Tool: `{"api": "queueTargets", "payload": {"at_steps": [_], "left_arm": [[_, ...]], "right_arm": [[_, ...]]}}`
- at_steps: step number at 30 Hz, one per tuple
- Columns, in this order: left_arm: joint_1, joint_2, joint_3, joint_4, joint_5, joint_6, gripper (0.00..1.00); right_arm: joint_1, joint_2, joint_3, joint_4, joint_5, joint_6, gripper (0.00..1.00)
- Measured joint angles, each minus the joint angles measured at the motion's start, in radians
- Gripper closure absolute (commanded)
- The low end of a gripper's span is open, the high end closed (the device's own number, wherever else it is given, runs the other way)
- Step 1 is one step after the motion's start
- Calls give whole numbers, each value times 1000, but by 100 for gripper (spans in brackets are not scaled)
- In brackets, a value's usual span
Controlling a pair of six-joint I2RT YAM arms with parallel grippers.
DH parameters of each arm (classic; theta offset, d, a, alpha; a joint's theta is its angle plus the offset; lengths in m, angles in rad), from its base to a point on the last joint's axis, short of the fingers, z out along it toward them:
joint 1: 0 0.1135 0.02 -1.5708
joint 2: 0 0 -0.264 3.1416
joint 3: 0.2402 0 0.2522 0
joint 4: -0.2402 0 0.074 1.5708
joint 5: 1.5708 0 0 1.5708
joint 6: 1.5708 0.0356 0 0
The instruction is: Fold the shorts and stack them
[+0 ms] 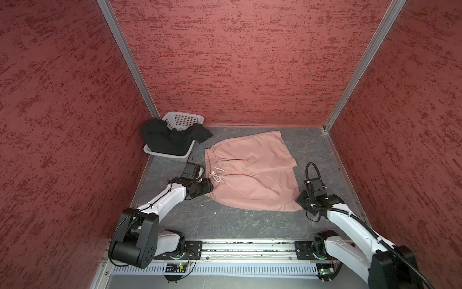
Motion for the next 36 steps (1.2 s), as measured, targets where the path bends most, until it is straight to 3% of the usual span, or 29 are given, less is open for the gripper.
{"api": "queueTargets", "payload": {"at_steps": [8, 14, 16, 22, 31, 32, 35, 36], "left_arm": [[9, 26, -7, 10, 32, -5, 51], [12, 31, -34, 61, 103, -25, 91], [12, 31, -54, 91, 140, -30, 100], [31, 16, -65, 93, 201, -40, 100], [154, -135, -47, -25, 205, -29, 100], [158, -135, -45, -33, 205, -29, 96], [161, -123, -45, -51, 215, -32, 59], [161, -120, -47, -54, 220, -31, 53]], "right_arm": [[-3, -12, 2, 0, -5, 0, 100], [-6, -18, 11, 10, -5, -8, 100], [-6, -18, 11, 11, -6, -8, 100], [-11, -36, 12, 7, -5, -8, 100], [-66, -104, 39, -43, 11, -23, 100], [-71, -106, 40, -46, 11, -24, 96], [-80, -109, 40, -53, 4, -35, 71], [-81, -111, 41, -55, -1, -39, 60]]}}
